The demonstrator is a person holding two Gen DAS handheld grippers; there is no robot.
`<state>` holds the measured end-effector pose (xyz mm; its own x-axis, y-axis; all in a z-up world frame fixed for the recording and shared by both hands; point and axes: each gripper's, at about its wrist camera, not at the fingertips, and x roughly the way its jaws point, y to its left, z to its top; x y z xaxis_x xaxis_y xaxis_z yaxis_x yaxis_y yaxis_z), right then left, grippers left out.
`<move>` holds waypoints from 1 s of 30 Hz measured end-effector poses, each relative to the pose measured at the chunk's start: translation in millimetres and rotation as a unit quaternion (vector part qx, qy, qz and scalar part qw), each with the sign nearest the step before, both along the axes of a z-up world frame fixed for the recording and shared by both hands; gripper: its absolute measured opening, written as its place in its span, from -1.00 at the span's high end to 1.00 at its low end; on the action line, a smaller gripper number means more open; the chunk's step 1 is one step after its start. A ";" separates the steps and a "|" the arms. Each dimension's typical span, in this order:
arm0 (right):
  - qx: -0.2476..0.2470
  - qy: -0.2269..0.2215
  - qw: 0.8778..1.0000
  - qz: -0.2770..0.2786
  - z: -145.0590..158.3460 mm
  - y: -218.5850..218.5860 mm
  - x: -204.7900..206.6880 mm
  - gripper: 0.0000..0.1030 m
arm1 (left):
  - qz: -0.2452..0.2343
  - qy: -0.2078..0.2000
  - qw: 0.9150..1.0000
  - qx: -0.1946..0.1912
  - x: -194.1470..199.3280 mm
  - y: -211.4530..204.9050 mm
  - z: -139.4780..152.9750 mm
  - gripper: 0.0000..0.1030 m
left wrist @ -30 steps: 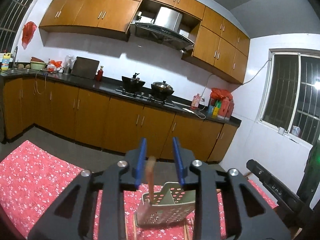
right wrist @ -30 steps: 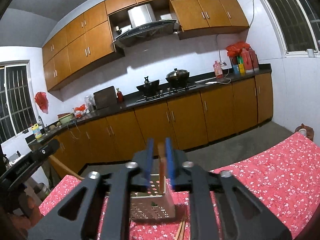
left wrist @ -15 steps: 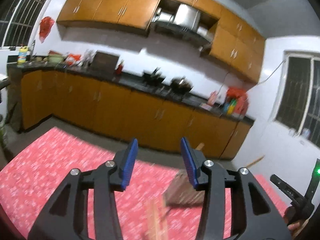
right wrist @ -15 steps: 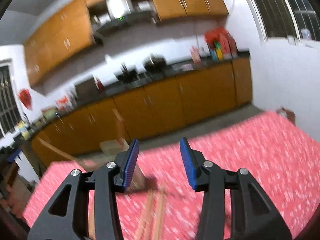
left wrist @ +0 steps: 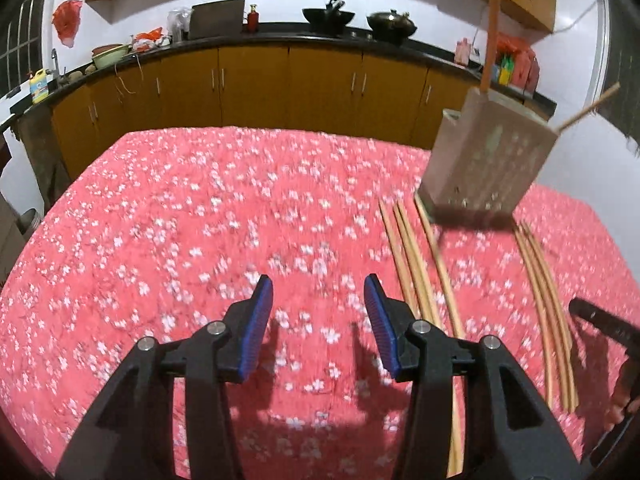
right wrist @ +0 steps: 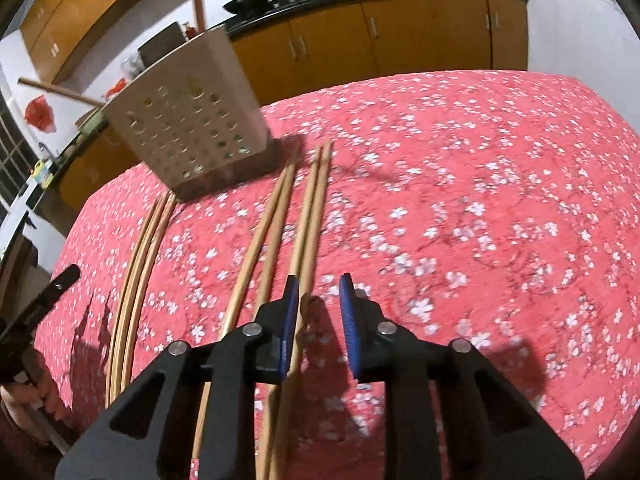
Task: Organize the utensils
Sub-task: 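Lower the left tool onto another chopstick and close it while the right tool grasps one too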
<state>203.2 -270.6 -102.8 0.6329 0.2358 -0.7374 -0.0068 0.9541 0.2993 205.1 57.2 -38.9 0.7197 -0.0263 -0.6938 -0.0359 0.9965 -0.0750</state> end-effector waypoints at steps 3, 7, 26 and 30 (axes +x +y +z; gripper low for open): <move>-0.010 0.002 1.000 0.005 -1.5 0.9 0.5 0.66 | -0.005 0.005 1.000 0.006 -0.9 -2.7 -6.3 0.06; -0.021 0.008 1.000 0.014 -8.6 6.1 2.1 0.70 | -0.012 0.008 1.000 0.004 -6.0 -6.3 -8.2 0.04; -0.082 0.000 0.994 -0.074 -12.7 -29.0 31.5 0.85 | -0.097 0.045 0.994 -0.012 1.7 -43.4 -16.8 0.42; -0.081 -0.002 0.994 -0.074 -13.0 -26.6 29.4 0.85 | -0.106 0.058 0.993 -0.005 2.7 -50.6 -24.9 0.55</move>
<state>232.6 -297.2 -115.8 0.6542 0.0178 -0.7561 0.1371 0.9804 0.1417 207.8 6.7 -63.8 0.6125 -0.1754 -0.7708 0.1646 0.9820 -0.0926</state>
